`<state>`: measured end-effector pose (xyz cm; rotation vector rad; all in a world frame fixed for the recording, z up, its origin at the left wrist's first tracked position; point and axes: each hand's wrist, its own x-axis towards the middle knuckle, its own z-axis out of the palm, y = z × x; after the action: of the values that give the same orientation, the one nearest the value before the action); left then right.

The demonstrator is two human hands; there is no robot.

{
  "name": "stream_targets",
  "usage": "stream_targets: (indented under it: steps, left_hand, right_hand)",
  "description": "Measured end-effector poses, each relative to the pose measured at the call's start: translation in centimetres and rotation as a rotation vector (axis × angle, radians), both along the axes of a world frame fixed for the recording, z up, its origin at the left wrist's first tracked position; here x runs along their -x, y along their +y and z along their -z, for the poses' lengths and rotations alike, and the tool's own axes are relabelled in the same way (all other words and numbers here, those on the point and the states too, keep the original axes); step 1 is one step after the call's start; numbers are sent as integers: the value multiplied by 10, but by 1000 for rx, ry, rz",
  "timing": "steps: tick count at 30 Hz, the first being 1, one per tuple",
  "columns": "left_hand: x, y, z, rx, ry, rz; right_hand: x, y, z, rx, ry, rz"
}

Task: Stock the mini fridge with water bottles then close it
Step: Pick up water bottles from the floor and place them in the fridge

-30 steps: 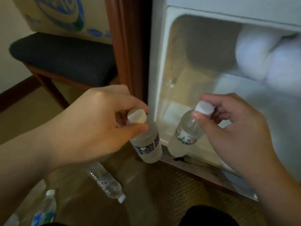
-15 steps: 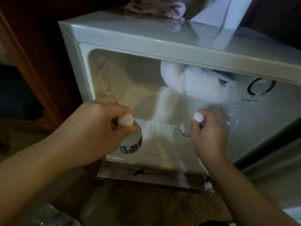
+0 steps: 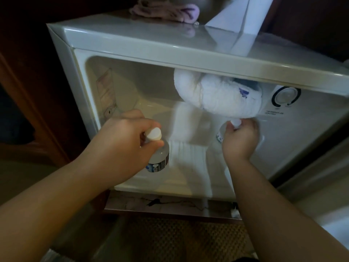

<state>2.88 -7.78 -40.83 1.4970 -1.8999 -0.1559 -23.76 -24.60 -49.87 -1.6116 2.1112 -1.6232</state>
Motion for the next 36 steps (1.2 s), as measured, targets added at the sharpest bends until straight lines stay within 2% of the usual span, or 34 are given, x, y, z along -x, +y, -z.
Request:
stream_targets:
  steps: [3, 7, 10, 13, 15, 18, 26, 36]
  left_hand:
    - [2, 1, -1, -26, 12, -4]
    - [5, -2, 1, -79, -8, -1]
    - [6, -6, 6, -97, -1, 11]
    - [7, -10, 13, -97, 23, 3]
    - [9, -15, 18, -80, 46, -14]
    - [15, -23, 24, -65, 65, -39]
    - [26, -49, 37, -41, 116, -135]
    - [32, -54, 46, -50, 190, -178]
  right_hand:
    - [-4, -8, -2, -88, -115, 0]
    - [-13, -13, -3, -263, -15, 74]
    - [-15, -9, 6, -309, -24, 71]
    - [-12, -4, 21, -275, -128, -11]
    - [-12, -5, 31, -257, -163, 21]
    - [-11, -6, 42, -224, -166, 78]
    - [-7, -19, 58, -185, -178, 47]
    - [1, -12, 85, -290, -274, 19]
